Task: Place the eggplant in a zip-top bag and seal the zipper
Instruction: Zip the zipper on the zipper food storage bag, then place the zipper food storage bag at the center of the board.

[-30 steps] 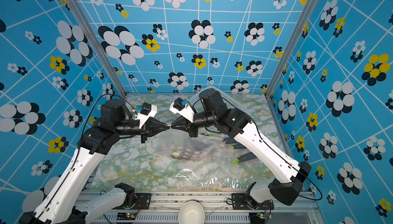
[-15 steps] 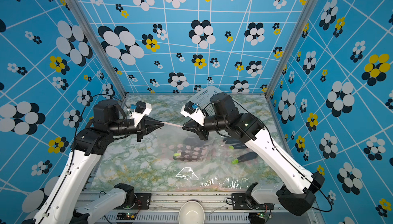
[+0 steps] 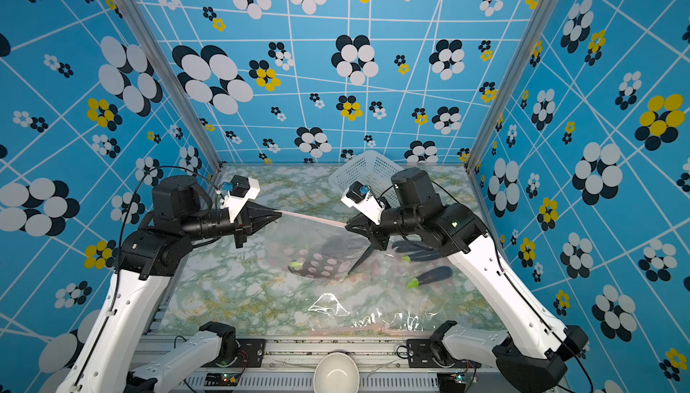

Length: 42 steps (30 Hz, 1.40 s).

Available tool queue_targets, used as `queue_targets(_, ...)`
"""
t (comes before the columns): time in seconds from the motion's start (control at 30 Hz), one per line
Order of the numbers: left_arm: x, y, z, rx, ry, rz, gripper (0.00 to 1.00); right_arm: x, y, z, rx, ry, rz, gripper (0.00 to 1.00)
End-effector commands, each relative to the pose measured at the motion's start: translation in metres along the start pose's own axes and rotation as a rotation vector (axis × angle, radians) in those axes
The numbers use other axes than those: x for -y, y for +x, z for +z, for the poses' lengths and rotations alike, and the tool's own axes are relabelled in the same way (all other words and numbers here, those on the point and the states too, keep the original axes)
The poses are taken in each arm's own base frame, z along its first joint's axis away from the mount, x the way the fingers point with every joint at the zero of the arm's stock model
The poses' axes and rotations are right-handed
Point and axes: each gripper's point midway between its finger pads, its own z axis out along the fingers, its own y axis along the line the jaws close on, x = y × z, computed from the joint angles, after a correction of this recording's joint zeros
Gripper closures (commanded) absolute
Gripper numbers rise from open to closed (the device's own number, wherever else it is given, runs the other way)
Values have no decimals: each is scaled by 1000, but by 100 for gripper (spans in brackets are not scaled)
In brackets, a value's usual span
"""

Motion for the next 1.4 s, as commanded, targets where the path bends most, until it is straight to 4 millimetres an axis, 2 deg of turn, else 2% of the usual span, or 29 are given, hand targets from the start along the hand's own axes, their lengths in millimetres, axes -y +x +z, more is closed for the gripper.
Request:
queue_targets(0.0, -20, -11, -17, -3, -162, 51, 100, 8, 53, -14, -160, 74, 89, 100)
queue_targets(0.2, -24, -13, -16, -6, -167, 44, 100, 11, 63, -16, -182, 81, 116, 100)
queue_targets(0.37, -20, -18, -15, 10, -135, 51, 100, 11, 59, -11, -179, 54, 120, 100)
queue_targets(0.4, -16, -18, -14, 18, -110, 55, 100, 10, 53, -10, -162, 43, 121, 93)
queue_targets(0.5, 0, -24, -10, 67, -5, 69, 100, 11, 25, -2, -99, 27, 104, 62)
queue_targets(0.7, 7, -26, -6, 91, 55, 52, 100, 8, -37, 20, -14, -8, -48, 40)
queue_targets(0.8, 3, -26, -5, 81, 35, 41, 100, -2, -58, 32, 6, -48, -95, 39)
queue_targets(0.93, -5, -23, -5, 54, -7, 28, 100, -16, -71, 37, 29, -110, -116, 38)
queue_targets(1.03, -2, -25, -4, 67, 12, 27, 100, -23, -77, 46, 51, -144, -118, 37)
queue_targets(1.17, -2, -27, -2, 85, 19, 18, 100, -28, -80, 63, 34, -188, -122, 43)
queue_targets(1.23, -6, -25, 0, 79, 3, 0, 100, -24, -81, 70, 27, -181, -122, 63)
queue_targets(1.3, -12, -21, 0, 66, -33, -18, 99, -16, -82, 76, 22, -147, -134, 89)
queue_targets(1.37, -22, -18, 0, 53, -92, -42, 93, -7, -82, 83, 23, -111, -152, 100)
